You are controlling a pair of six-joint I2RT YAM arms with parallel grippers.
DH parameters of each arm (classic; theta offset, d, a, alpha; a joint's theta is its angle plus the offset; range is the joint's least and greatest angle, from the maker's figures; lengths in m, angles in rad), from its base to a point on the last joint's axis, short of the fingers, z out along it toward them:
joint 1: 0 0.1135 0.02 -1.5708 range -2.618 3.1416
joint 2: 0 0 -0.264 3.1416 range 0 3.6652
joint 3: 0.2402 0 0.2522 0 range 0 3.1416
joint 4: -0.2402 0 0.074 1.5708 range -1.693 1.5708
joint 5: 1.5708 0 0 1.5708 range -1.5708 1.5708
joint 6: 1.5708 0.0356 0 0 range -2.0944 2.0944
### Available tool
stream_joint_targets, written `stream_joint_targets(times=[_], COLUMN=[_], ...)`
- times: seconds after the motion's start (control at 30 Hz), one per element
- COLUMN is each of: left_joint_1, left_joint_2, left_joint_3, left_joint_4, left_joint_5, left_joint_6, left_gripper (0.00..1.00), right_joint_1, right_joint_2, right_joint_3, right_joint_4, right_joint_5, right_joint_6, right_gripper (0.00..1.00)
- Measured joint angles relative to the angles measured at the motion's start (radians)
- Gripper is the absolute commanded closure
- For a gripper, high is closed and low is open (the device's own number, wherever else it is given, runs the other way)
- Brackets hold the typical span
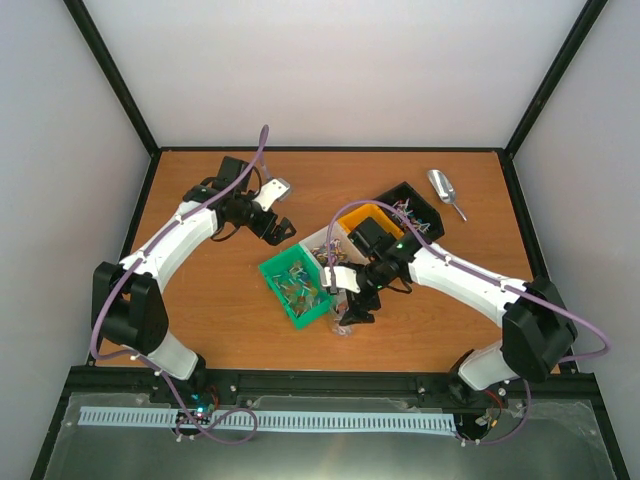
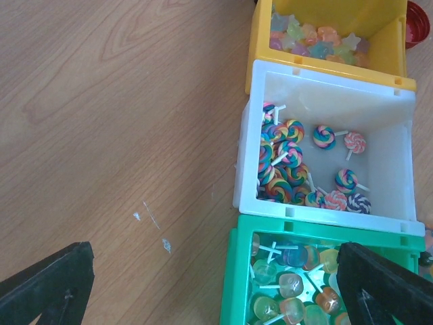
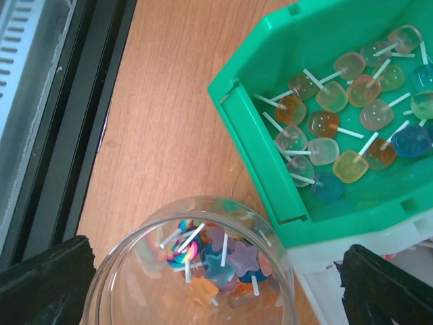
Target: Pack the candies
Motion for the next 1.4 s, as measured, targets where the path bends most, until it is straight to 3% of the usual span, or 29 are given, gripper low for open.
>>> stream_joint_targets(times=[0.27, 0.43, 0.6, 0.7, 0.9, 1.1, 1.4], left_joint_1=[0.0, 0.0, 0.0, 0.0, 0.0, 0.0, 0.001], left_joint_2=[0.0, 0.0, 0.0, 0.0, 0.0, -0.02, -0.056], left_joint_3=[0.0, 0.002, 0.006, 0.007, 0.009, 0.009, 0.012], left_joint_4=[-0.002, -0.006, -0.009, -0.008, 0.011, 0.084, 0.145], left_joint_5=[-0.003, -0.003, -0.01, -0.023, -0.074, -0.171, -0.19], left_joint_6=[0.001, 0.001, 0.017, 0.029, 0.039, 0.026, -0.014], left_gripper=[0.0, 0.0, 0.0, 0.0, 0.0, 0.0, 0.0], right_joint_1=[-0.022, -0.121, -0.364, -0.554, -0.801, -0.844, -0.844], right_joint_2=[-0.019, -0.073, -0.143, -0.169, -0.157, -0.056, 0.12], right_joint_3=[0.067, 0.141, 0.134, 0.097, 0.01, -0.051, -0.062], right_joint_4=[-0.029, -0.033, -0.052, -0.067, -0.068, 0.003, 0.132], right_joint_5=[-0.021, -0.078, -0.123, -0.109, 0.023, 0.183, 0.282], right_joint_6=[0.017, 0.026, 0.022, 0.01, 0.026, 0.079, 0.181], right_gripper=[0.0, 0.01, 0.08, 0.2, 0.39, 0.46, 0.55])
